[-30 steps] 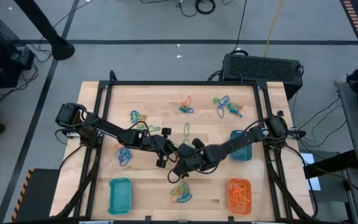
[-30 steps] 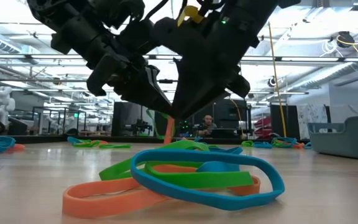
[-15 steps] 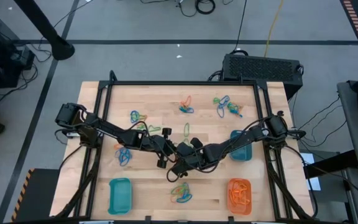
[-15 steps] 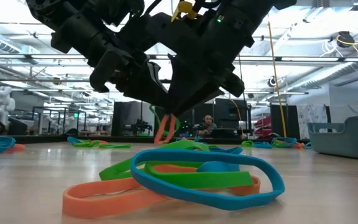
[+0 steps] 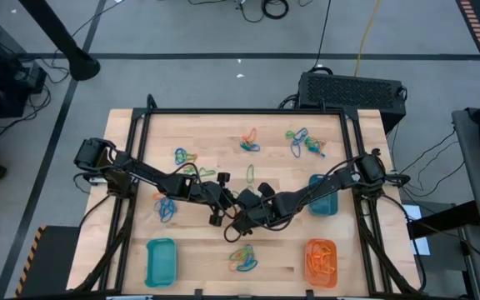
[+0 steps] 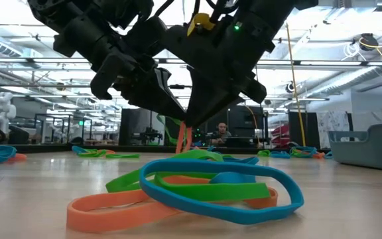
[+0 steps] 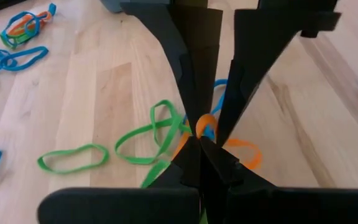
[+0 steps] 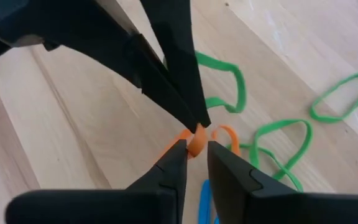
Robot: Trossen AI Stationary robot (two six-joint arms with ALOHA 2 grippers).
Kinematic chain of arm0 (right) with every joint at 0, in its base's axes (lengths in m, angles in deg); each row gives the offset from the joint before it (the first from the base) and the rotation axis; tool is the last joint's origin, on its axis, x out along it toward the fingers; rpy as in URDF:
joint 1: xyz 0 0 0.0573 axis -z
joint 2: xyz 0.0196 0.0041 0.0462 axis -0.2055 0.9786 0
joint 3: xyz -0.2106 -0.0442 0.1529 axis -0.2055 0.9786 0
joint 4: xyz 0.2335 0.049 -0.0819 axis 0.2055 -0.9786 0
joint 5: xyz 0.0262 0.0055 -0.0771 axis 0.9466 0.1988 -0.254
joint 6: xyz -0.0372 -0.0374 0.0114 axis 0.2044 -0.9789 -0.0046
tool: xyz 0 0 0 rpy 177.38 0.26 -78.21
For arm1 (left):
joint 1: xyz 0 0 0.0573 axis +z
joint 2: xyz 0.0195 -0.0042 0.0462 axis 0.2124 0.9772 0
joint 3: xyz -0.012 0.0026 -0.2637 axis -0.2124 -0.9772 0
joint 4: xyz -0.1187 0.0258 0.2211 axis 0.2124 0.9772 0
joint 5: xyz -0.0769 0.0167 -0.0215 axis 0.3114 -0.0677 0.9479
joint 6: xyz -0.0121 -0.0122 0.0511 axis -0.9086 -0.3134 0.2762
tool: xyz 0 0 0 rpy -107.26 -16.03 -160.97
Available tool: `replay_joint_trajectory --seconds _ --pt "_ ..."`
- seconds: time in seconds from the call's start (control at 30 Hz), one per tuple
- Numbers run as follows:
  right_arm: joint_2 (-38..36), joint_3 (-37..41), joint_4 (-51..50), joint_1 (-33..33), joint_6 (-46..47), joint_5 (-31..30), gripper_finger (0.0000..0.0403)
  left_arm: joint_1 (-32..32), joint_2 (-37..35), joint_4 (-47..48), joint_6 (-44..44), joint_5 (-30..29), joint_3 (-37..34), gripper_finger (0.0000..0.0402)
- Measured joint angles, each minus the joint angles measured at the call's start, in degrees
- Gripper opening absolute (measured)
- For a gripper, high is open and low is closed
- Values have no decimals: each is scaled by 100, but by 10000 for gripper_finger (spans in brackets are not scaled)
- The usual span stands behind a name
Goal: Sort rubber bands into baskets
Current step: Put the orange rubber band into the orange bin
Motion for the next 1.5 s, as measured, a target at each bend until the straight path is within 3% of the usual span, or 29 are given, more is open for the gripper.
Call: replay_joint_trajectory --seconds 0.23,0.57,0.7,1.0,1.2,1.5 --pt "0 0 -14 2 -296 48 5 -2 0 -4 7 118 0 0" --pt "-2 0 -117 -53 -547 393 1 11 -2 15 86 118 0 32" --pt "-2 0 -257 -127 -518 408 0 6 -1 52 209 153 0 61" --pt "-193 4 -722 -278 -346 746 0 26 0 -23 318 348 0 168" --pt "-630 4 -1294 -563 0 898 0 44 0 -24 305 390 0 182" --pt "-1267 4 -1825 -1438 963 2255 0 43 -664 665 278 270 0 183"
